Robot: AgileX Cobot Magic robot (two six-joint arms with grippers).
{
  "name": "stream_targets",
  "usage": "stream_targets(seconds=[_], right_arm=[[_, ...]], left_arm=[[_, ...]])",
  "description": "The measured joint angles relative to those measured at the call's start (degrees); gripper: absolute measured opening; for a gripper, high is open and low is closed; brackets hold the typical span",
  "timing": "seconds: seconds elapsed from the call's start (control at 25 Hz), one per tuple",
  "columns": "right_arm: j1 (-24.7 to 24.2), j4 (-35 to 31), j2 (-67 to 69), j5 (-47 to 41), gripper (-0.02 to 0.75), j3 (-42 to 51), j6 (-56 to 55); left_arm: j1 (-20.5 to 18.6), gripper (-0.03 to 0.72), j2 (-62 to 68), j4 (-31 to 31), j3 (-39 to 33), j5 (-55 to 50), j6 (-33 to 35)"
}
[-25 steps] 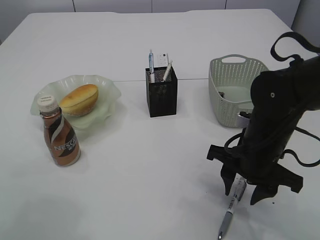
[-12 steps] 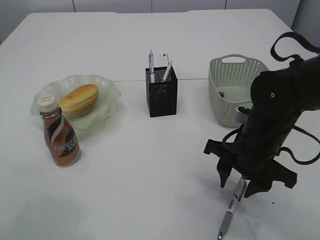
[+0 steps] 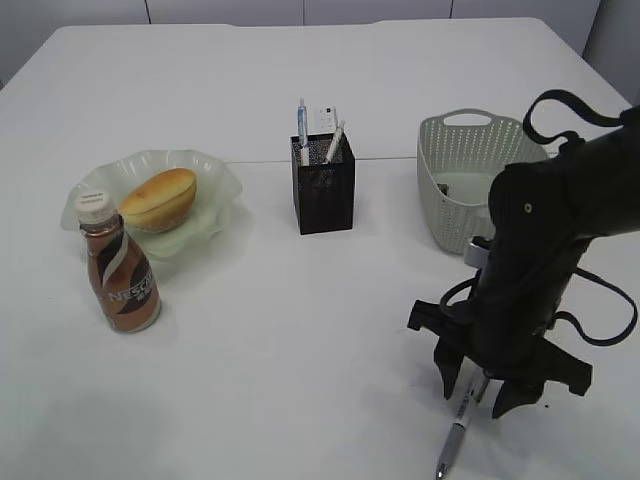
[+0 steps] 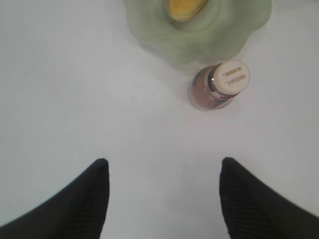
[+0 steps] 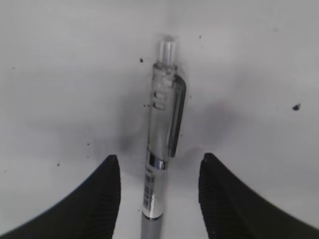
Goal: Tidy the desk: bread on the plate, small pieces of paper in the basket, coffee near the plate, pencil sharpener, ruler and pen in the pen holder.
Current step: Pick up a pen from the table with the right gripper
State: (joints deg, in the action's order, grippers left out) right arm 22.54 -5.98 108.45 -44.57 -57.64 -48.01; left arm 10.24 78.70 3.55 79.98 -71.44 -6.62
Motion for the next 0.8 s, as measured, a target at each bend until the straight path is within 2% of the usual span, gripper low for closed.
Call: stream_targets(seconds=[0.8], right_arm=[[0.0,-1.56,1.56,0.87,0.402,0.0,-0.1]], left_arm=[[0.0,0.498,0.0,0.0,0.0,0.0,0.0]])
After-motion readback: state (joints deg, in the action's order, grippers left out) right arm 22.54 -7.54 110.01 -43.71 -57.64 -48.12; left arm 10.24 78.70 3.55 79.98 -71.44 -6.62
